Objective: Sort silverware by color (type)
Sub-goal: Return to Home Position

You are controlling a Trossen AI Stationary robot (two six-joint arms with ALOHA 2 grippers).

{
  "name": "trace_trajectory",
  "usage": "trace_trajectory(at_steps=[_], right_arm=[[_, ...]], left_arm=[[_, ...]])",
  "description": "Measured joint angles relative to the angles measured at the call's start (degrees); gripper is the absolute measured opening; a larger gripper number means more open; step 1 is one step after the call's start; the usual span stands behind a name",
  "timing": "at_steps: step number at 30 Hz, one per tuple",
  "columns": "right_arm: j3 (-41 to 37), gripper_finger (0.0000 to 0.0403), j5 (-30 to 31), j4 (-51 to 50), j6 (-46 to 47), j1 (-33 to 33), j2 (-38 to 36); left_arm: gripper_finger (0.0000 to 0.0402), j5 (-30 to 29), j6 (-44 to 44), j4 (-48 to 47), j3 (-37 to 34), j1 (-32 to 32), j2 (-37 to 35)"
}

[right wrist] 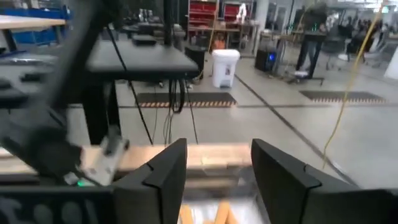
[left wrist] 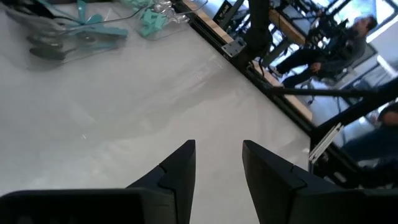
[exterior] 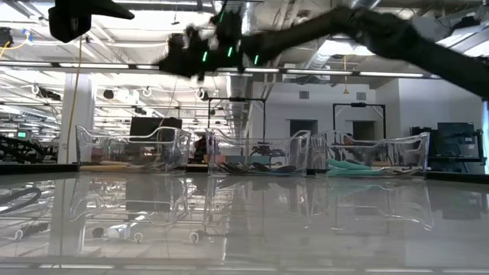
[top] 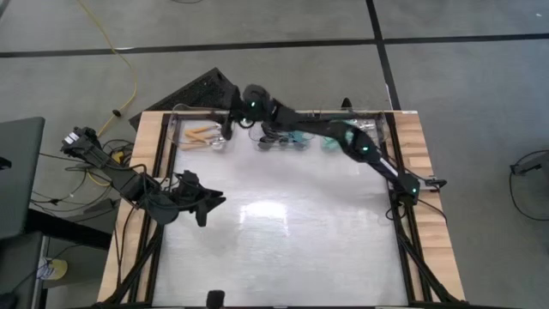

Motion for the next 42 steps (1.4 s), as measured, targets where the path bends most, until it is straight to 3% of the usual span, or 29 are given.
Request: trace_trajectory(at_steps=[3,13,17,21,24,27,31,37,42], right_arm=[[0.2,0.0205,-0.5,-11.7,-0.5,0.2,-6.7],[0.2,0.0171,-2.9,-70.7,0.1,4.8,-22.3],[0.1,0.0141,-1.3,-83.0,2.6,10.7,-25.6],[0.0,0.0104,4.6,-84.9,7.3,19.4,-29.3],[0.0,0.0078,10.6,-84.2,10.5,26.2,-31.6],[0.0,0.0055,14.5,-83.7,12.8,32.5,-33.5],[0.0,0.0030,18.1,-81.7,15.8,39.0,-36.2],[-2.1,0.0019,23.2,-73.4,13.8,42.7,-41.1],[-16.6,0.0042,23.1,-60.4,10.6,41.6,-49.7]], left_arm=[[0.0116,0.9,3.0,0.0,0.0,0.0,0.0],[0.0116,2.8,13.9,0.1,0.0,0.0,0.0],[0.0116,2.1,19.1,1.0,0.0,0.0,0.0],[0.0116,4.0,30.6,9.3,0.0,3.2,1.4],[0.0116,16.5,39.8,21.7,0.1,8.6,4.6],[0.0116,28.8,43.5,31.1,0.1,13.0,8.0],[0.0116,37.4,45.4,31.5,3.0,16.8,9.4],[0.0116,38.8,48.5,29.1,6.2,19.2,4.3],[0.0116,38.4,51.4,22.4,6.2,19.3,-2.0]])
